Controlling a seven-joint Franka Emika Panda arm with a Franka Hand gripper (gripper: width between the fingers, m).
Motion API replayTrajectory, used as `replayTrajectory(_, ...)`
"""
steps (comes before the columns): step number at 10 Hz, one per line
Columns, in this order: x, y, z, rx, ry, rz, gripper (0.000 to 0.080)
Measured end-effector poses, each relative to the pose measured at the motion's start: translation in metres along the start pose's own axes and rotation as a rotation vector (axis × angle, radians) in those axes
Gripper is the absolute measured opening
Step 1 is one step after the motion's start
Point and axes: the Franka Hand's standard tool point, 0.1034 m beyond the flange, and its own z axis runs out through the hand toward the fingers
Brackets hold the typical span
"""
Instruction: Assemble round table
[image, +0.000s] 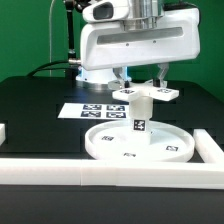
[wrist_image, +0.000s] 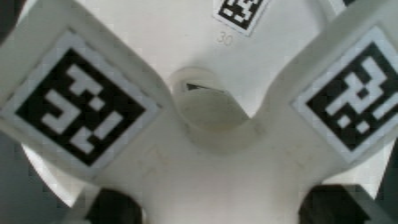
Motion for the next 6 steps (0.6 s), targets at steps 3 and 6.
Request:
replayTrajectory(3,0.0015,-0.0013,0.0000,0.007,0.031,0.324,0.0442)
replayTrajectory(6,0.0054,-0.0016,-0.0002,0.038,0.073,0.601,0.0442)
